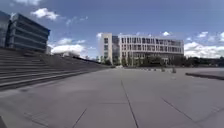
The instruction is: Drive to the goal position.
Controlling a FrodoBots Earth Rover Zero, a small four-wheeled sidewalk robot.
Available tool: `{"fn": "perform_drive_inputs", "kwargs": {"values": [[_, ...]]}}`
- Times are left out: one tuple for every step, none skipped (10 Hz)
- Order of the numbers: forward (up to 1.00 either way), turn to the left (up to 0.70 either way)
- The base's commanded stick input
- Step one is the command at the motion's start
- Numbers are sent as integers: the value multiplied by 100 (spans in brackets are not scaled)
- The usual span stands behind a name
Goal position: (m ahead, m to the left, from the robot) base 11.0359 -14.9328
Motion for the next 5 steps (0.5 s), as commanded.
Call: {"fn": "perform_drive_inputs", "kwargs": {"values": [[70, 0], [70, 0], [70, 0], [70, 0], [70, 0]]}}
